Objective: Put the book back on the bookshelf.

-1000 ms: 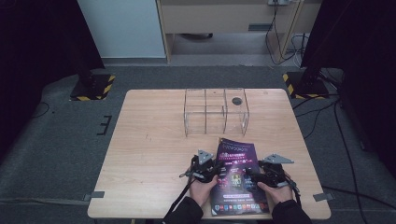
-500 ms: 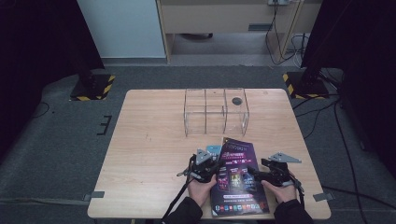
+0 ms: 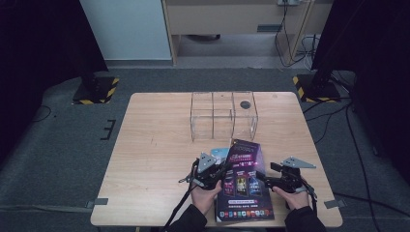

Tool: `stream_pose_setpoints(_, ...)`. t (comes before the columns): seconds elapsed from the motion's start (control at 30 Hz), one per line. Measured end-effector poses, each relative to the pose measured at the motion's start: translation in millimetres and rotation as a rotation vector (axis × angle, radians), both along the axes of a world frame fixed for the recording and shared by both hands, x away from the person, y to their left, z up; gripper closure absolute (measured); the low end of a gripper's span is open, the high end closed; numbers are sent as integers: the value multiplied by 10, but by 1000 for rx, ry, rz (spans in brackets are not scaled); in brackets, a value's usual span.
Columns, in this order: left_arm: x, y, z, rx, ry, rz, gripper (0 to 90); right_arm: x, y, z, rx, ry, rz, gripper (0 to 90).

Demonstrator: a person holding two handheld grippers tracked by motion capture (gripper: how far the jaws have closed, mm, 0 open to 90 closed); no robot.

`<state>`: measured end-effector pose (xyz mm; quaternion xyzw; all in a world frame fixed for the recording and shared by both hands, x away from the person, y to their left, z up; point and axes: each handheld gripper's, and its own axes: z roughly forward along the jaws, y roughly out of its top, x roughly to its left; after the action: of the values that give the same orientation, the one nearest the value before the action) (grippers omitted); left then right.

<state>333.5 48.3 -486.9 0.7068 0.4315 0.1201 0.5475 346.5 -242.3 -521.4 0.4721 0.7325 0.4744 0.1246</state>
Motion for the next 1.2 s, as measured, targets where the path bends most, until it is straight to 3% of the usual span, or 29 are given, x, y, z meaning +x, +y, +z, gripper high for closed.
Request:
stream_pose_setpoints(0.47,-83,68,186,-25,-66,-20,841,37,61,-30,66,29,63,179)
stream_pose_setpoints(0.8,-109,78,238,-31,-77,-25,841,65,106,-75,117,74,122,184)
stream_pose_setpoints(0.97,-117,78,243,-31,-79,-26,841,90,145,-112,168,127,158,195)
stream_pose_setpoints(1.1,-115,75,239,-27,-78,-25,841,89,165,-124,196,165,196,267)
stream_pose_setpoints(1.2,-114,76,233,-23,-78,-21,841,82,179,-114,185,177,199,294)
